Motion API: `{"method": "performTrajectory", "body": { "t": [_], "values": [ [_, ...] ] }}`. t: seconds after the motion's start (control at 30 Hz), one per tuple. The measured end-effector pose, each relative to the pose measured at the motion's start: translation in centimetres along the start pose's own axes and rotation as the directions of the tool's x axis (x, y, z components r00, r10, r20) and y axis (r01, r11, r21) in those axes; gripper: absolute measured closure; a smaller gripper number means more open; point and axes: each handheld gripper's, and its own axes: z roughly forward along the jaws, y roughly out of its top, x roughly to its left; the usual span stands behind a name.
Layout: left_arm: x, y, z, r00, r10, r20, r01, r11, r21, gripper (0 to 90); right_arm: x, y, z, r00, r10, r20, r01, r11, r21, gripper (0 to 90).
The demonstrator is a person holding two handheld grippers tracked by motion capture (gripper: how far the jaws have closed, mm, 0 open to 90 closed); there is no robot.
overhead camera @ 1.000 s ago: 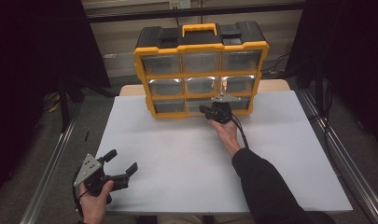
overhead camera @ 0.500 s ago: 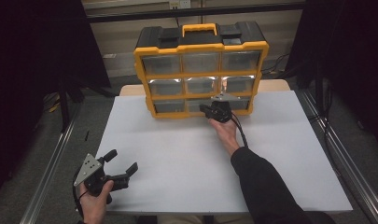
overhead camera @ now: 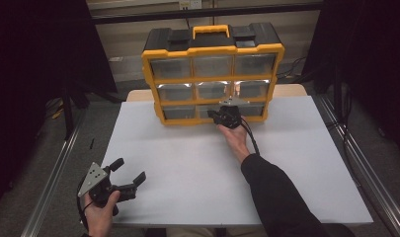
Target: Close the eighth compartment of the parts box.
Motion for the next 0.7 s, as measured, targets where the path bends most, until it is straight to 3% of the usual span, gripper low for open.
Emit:
{"method": "performTrajectory", "body": {
  "t": [0.27,0.37,0.7],
  "values": [
    [0.02,0.02,0.09,1.0,-0.005,-0.001,0.005,1.0,-0.001,3.2,-0.17,0.06,0.2,1.0,0.001,0.003,-0.001,1.0,0.002,90.0],
    [0.07,0.03,0.1,0.9999,0.011,0.005,-0.011,0.9999,0.011,3.2,-0.27,0.2,0.27,1.0,0.001,0.003,-0.001,1.0,0.004,90.0],
    [0.02,0.01,0.08,1.0,-0.007,0.002,0.007,1.0,-0.001,3.2,-0.62,0.36,0.53,0.9999,0.001,0.015,-0.001,1.0,0.003,90.0]
  ]
}}
